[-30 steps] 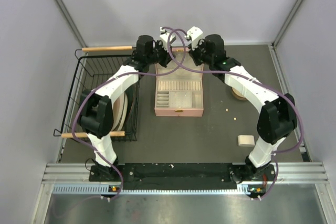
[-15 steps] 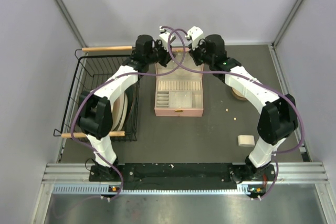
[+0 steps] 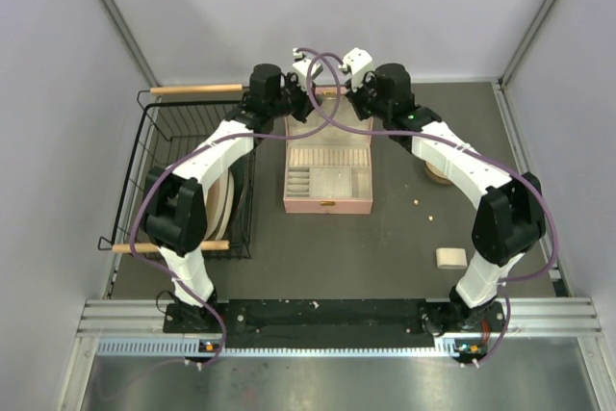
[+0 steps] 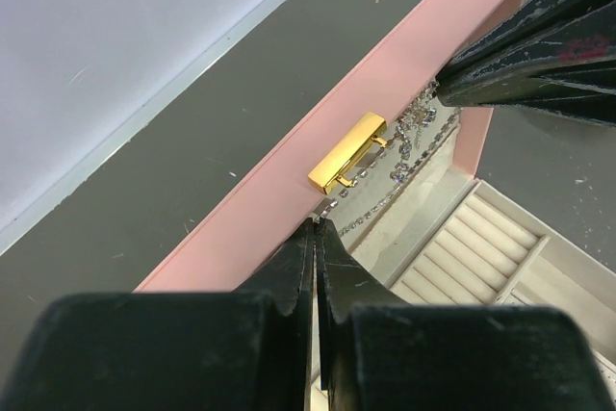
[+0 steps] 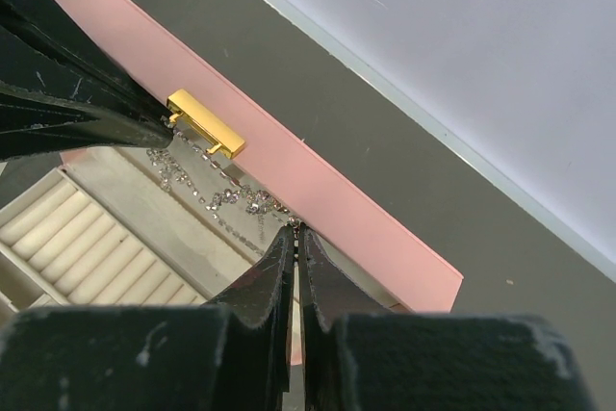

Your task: Organize the mixed jewelry

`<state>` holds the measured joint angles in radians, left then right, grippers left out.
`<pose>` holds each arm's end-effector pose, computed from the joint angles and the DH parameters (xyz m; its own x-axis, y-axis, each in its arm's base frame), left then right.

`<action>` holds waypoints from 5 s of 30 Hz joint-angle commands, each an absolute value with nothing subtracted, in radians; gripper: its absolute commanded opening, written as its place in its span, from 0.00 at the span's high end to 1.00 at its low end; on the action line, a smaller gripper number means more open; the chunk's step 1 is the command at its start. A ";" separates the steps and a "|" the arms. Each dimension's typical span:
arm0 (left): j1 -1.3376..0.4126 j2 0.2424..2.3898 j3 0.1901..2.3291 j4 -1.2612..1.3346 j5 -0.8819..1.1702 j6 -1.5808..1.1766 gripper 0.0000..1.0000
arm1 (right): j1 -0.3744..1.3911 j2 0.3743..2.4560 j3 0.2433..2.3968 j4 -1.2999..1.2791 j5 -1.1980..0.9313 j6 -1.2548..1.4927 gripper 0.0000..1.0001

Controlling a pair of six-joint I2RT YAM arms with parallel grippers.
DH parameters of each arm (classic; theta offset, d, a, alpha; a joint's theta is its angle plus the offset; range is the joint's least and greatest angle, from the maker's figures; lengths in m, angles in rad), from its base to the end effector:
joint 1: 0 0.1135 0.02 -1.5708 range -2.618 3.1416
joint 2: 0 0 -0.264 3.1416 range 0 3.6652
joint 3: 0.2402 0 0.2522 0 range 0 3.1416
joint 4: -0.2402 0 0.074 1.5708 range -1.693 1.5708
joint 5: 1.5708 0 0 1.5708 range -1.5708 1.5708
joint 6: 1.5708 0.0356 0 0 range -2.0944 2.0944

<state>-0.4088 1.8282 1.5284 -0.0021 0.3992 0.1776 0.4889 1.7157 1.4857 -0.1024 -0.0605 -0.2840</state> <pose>0.3991 -0.1880 0.3220 -0.1437 0.2396 -0.9602 0.7439 0.6661 0.0549 0.3644 0.1963 0.3416 -0.1311 -0.3865 -0.9129 -0.5792 0.7772 -0.2459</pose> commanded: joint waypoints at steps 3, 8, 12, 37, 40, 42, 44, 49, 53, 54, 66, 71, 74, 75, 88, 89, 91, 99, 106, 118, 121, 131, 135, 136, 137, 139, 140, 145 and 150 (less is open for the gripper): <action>-0.376 1.822 1.551 0.060 0.261 0.190 1.00 | 0.472 1.713 1.506 -0.087 0.055 -0.291 1.00; -0.377 1.838 1.562 0.058 0.247 0.184 0.98 | 0.474 1.733 1.517 -0.083 0.063 -0.293 1.00; -0.377 1.847 1.569 0.058 0.239 0.186 0.94 | 0.479 1.746 1.525 -0.081 0.069 -0.296 1.00; -0.377 1.845 1.569 0.063 0.236 0.175 0.84 | 0.479 1.740 1.539 -0.091 0.069 -0.278 1.00; -0.376 1.841 1.566 0.060 0.244 0.170 0.85 | 0.486 1.723 1.539 -0.106 0.060 -0.268 1.00; -0.379 1.839 1.566 0.060 0.247 0.169 0.85 | 0.494 1.709 1.537 -0.112 0.057 -0.268 1.00; -0.377 1.838 1.565 0.058 0.247 0.169 0.85 | 0.505 1.701 1.537 -0.120 0.055 -0.268 1.00; -0.379 1.830 1.556 0.057 0.250 0.169 0.86 | 0.522 1.684 1.557 -0.144 0.057 -0.265 1.00; -0.379 1.822 1.545 0.058 0.250 0.170 0.86 | 0.529 1.683 1.565 -0.155 0.054 -0.259 1.00; -0.380 1.821 1.540 0.060 0.250 0.169 0.86 | 0.532 1.681 1.560 -0.156 0.054 -0.259 1.00; -0.380 1.787 1.503 0.058 0.262 0.172 0.85 | 0.546 1.724 1.543 -0.144 0.052 -0.267 0.99; -0.380 1.770 1.485 0.057 0.276 0.172 0.85 | 0.548 1.741 1.532 -0.133 0.054 -0.270 0.95; -0.380 1.756 1.463 0.057 0.285 0.175 0.84 | 0.548 1.746 1.516 -0.123 0.058 -0.273 0.91; -0.380 1.752 1.454 0.057 0.287 0.175 0.84 | 0.548 1.747 1.513 -0.121 0.058 -0.275 0.90; -0.379 1.721 1.414 0.057 0.311 0.190 0.83 | 0.549 1.720 1.470 -0.107 0.063 -0.278 0.82; -0.380 1.721 1.408 0.057 0.322 0.190 0.83 | 0.548 1.712 1.460 -0.106 0.061 -0.278 0.82; -0.379 1.720 1.401 0.058 0.333 0.195 0.83 | 0.549 1.703 1.450 -0.103 0.061 -0.276 0.81; -0.380 1.672 1.344 0.063 0.356 0.212 0.77 | 0.549 1.625 1.384 -0.101 0.064 -0.276 0.70; -0.379 1.568 1.255 0.083 0.383 0.186 0.67 | 0.548 1.508 1.292 -0.138 0.058 -0.281 0.60; -0.380 1.361 1.143 0.005 0.437 0.182 0.31 | 0.377 1.293 1.174 -0.425 -0.129 -0.333 0.43; -0.379 1.318 1.121 -0.058 0.459 0.201 0.20 | 0.348 1.209 1.106 -0.489 -0.124 -0.391 0.40; -0.382 1.209 1.045 -0.198 0.584 0.301 0.01 | 0.253 1.048 0.940 -0.713 -0.170 -0.537 0.40; -0.383 1.198 1.031 -0.232 0.620 0.316 0.01 | 0.241 1.065 0.901 -0.710 -0.178 -0.548 0.44; -0.383 1.198 1.029 -0.244 0.624 0.318 0.02 | 0.236 1.081 0.897 -0.709 -0.181 -0.548 0.45; -0.385 1.198 1.029 -0.248 0.624 0.318 0.02 | 0.226 1.089 0.894 -0.709 -0.184 -0.552 0.46; -0.387 1.200 1.031 -0.264 0.624 0.322 0.03 | 0.210 1.104 0.884 -0.709 -0.187 -0.554 0.47; -0.387 1.200 1.029 -0.267 0.624 0.322 0.03 | 0.195 1.106 0.881 -0.709 -0.192 -0.560 0.48; -0.390 1.201 1.012 -0.271 0.623 0.328 0.04 | 0.169 1.118 0.847 -0.709 -0.183 -0.586 0.50; -0.390 1.209 0.999 -0.270 0.621 0.336 0.05 | 0.169 1.124 0.799 -0.709 -0.164 -0.630 0.54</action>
<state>-0.3870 1.2255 1.0084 -0.2817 0.5945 0.3141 0.1799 1.1210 0.8223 -0.7158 -0.1661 -0.5789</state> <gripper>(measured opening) 0.960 0.474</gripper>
